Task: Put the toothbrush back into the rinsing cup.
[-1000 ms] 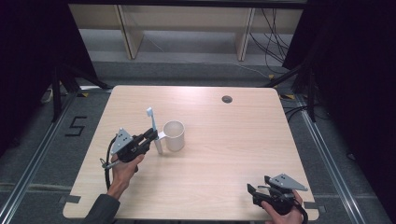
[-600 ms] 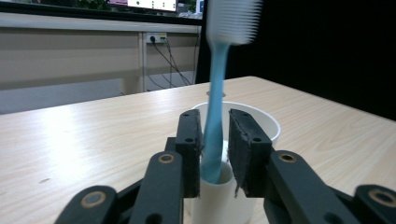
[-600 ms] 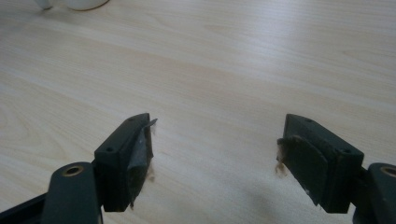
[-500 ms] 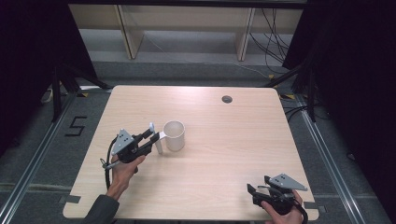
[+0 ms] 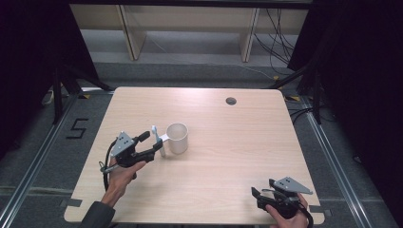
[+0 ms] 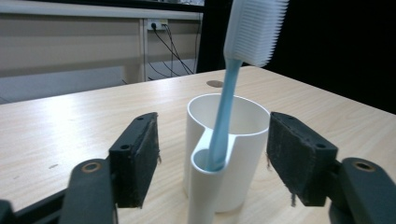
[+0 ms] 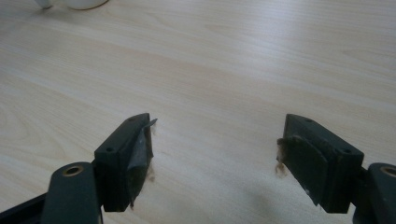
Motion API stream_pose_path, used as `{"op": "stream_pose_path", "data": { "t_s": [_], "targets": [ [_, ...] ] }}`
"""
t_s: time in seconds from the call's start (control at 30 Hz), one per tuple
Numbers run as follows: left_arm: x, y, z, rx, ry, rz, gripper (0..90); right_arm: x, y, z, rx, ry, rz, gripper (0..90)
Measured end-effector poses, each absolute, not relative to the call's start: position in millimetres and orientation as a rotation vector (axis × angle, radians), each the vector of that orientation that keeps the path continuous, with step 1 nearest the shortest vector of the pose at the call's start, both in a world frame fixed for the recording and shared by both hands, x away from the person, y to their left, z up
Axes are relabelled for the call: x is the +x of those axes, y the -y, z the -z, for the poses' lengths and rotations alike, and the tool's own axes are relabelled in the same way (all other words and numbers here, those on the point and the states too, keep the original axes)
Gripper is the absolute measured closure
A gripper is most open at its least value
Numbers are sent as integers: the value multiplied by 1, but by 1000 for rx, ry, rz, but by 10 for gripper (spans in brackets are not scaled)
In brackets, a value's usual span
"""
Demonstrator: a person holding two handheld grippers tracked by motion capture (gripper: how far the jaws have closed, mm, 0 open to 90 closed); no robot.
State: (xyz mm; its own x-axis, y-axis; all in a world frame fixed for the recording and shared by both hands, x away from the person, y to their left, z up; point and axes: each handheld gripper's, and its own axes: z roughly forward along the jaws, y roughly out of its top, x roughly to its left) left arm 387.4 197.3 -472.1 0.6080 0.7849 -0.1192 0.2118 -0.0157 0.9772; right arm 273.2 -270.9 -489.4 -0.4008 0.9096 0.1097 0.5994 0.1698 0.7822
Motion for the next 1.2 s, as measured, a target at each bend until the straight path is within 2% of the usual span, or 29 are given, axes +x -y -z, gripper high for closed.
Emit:
{"op": "stream_pose_path", "data": {
  "t_s": [0.53, 1.2],
  "targets": [
    [368, -205, 462, 1620, -935, -483, 243, 275, 273, 490, 1384, -2064, -1084, 257],
    [341, -203, 455, 1683, -921, -418, 223, 274, 272, 490, 1393, -2058, -1098, 257]
  ]
}}
